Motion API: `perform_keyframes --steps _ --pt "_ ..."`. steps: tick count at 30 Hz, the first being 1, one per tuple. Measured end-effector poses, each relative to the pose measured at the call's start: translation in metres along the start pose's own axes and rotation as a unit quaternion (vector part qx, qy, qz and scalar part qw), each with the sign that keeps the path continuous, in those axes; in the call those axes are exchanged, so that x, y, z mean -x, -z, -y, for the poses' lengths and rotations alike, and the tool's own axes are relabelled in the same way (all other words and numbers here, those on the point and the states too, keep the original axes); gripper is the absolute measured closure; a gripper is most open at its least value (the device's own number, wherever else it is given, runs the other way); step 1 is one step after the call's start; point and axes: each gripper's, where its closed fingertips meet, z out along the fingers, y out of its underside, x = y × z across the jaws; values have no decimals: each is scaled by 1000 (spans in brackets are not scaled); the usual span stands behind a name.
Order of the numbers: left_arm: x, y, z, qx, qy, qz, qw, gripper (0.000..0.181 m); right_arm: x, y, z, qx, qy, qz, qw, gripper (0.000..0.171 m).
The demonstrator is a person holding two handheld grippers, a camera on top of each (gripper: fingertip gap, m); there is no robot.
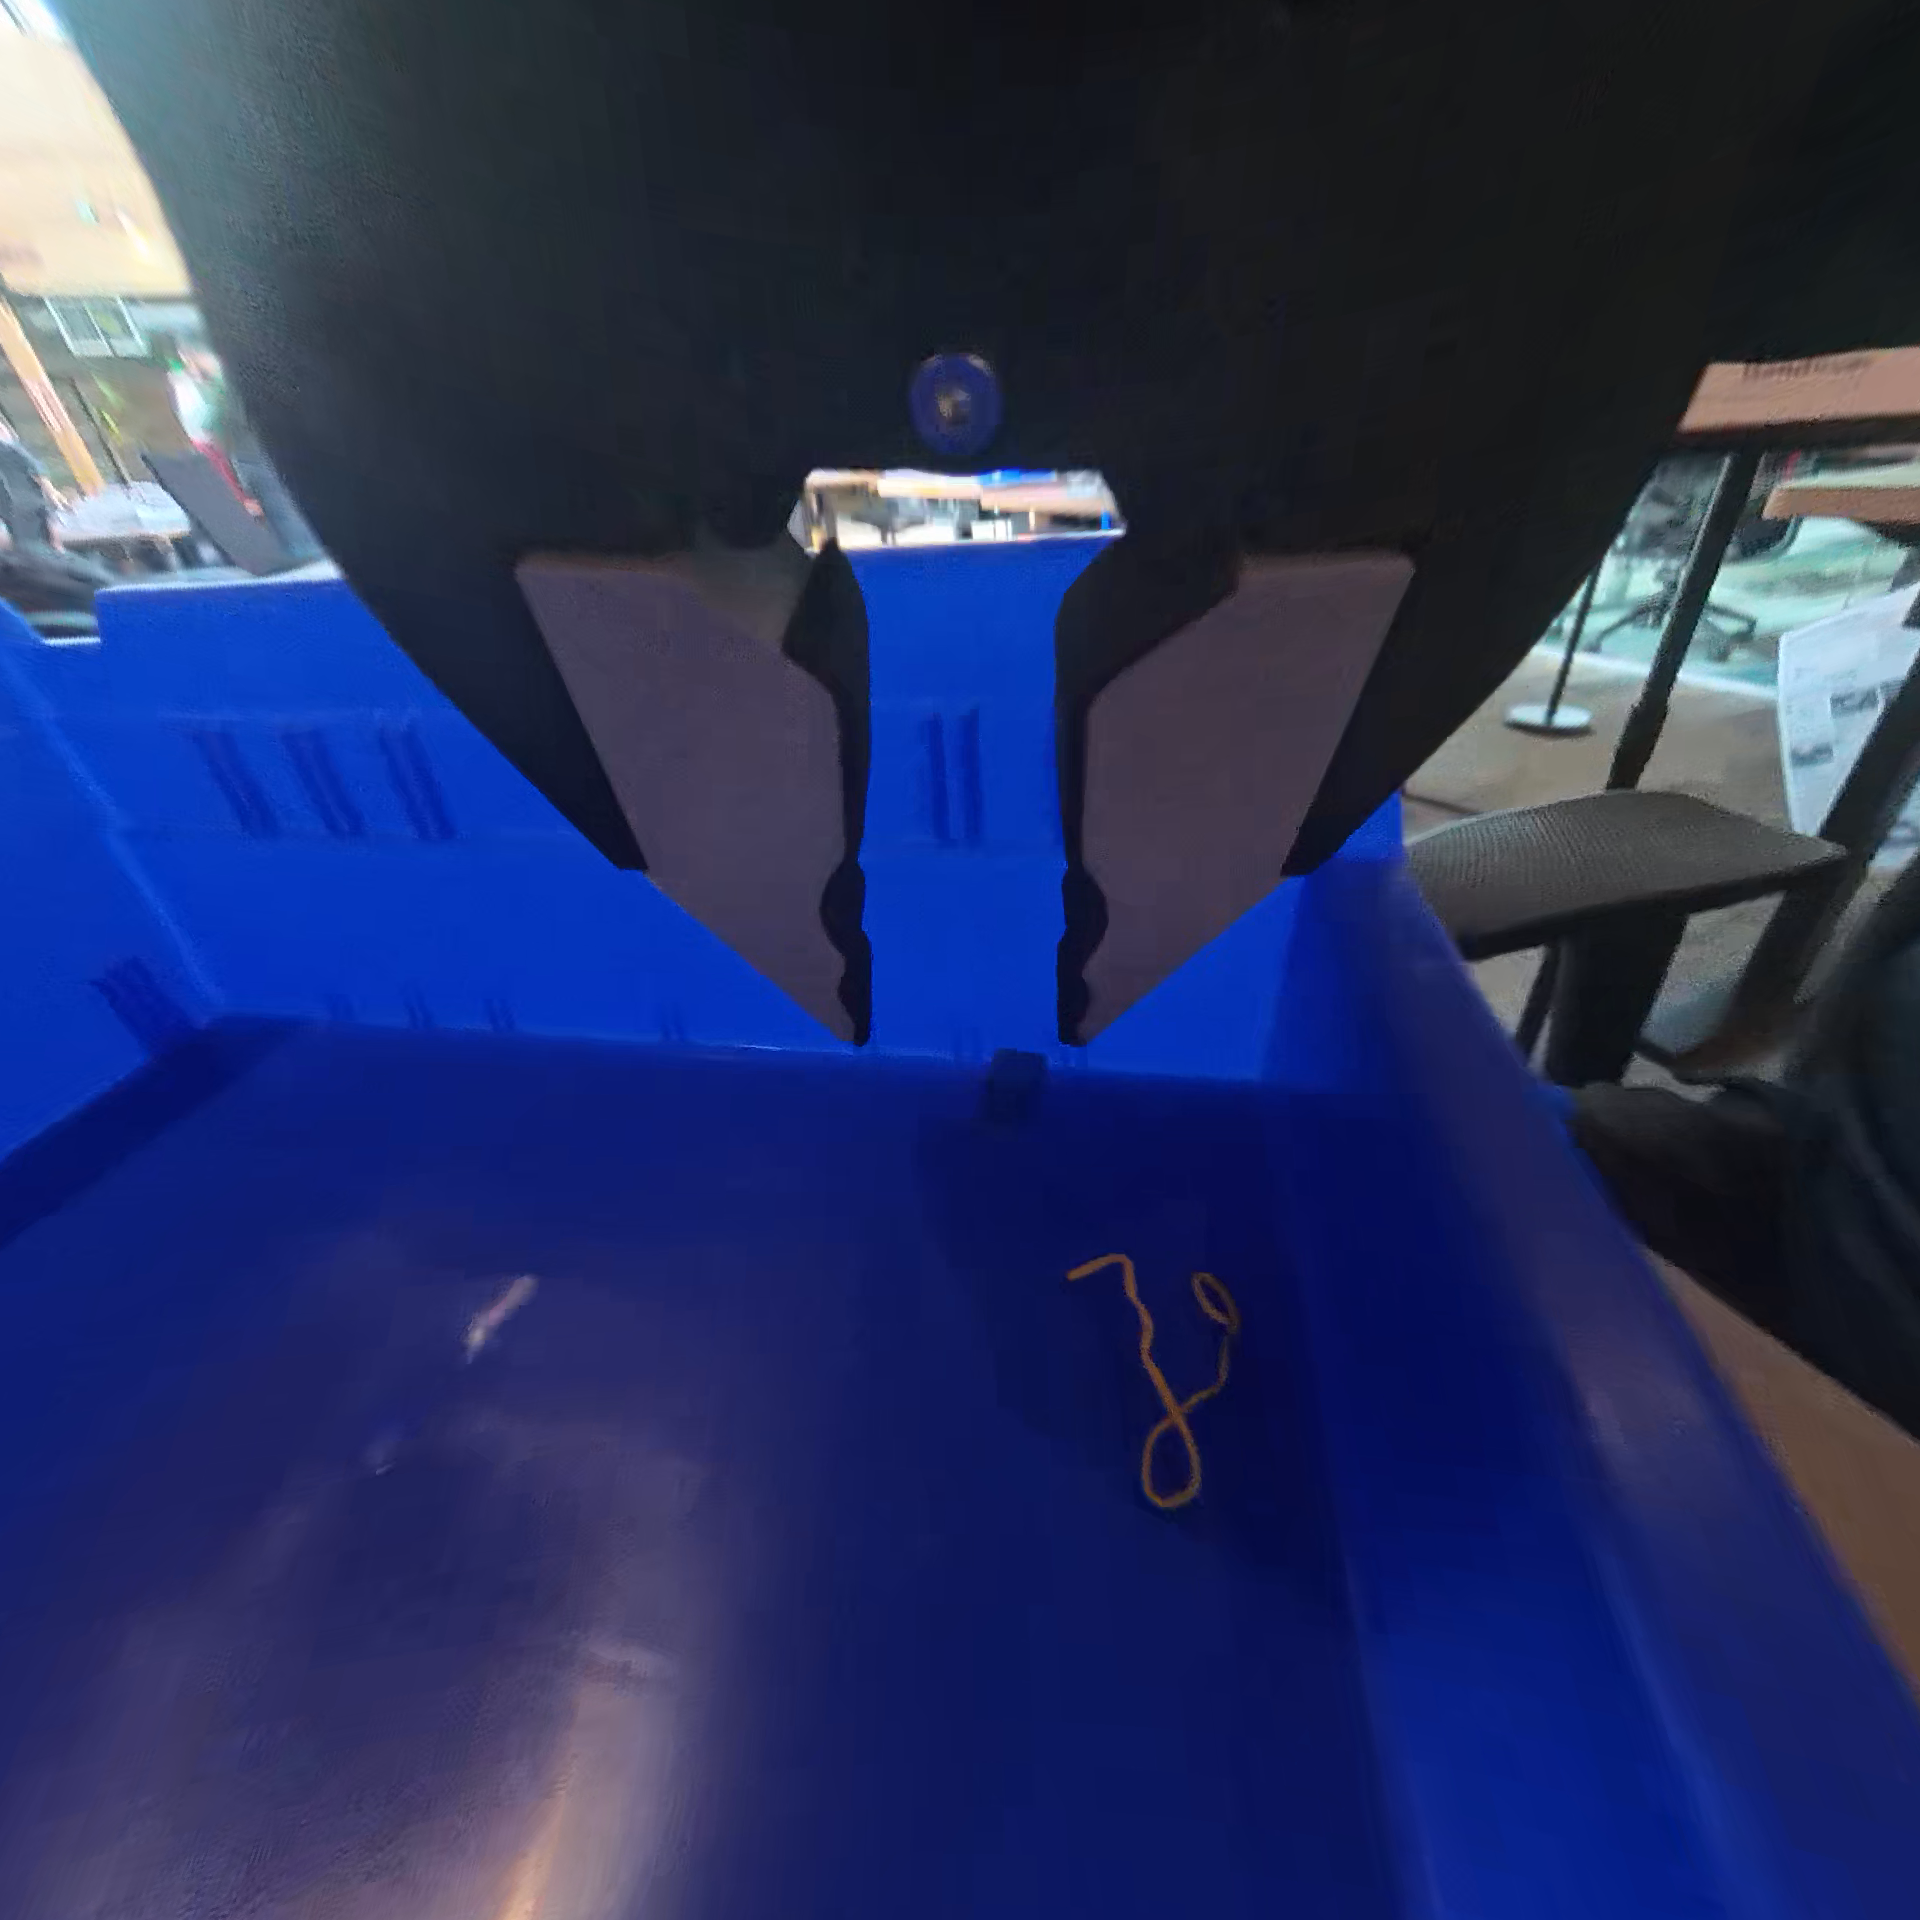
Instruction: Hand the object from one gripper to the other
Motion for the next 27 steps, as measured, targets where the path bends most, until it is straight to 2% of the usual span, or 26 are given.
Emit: perform_keyframes --steps 2,6,10,12,14,16,17,21,22,24,27 --pt "-3 4 -1 1 -7 4 1000 144 0 -7 -4 26 1 9 1000 138" --pt "-8 7 -1 -3 -17 5 1000 144 2 -13 -3 28 -5 37 999 143" --pt "-4 5 1 -4 -23 20 1000 145 7 -16 -4 24 -3 46 999 160" --pt "7 5 1 1 -11 40 999 144 9 -20 -3 18 4 49 999 163" --pt "22 9 3 -2 6 65 998 144 5 -21 -4 7 -3 53 999 165" --pt "48 19 4 -1 21 106 994 145 -15 -21 -10 -3 -19 22 1000 166" --pt "65 26 3 2 30 135 990 145 -31 -21 -17 -1 -32 -5 999 166" --pt "134 58 -16 29 38 258 965 147 -69 -12 -34 -58 -100 -15 993 165" --pt "139 61 -22 34 50 254 965 176 -76 -9 -37 -79 -117 -13 990 165" --pt "136 61 -22 17 100 206 973 181 -88 -1 -42 -124 -144 -12 982 164" --pt "141 71 -24 18 96 220 971 181 -98 13 -50 -188 -173 -20 967 164"
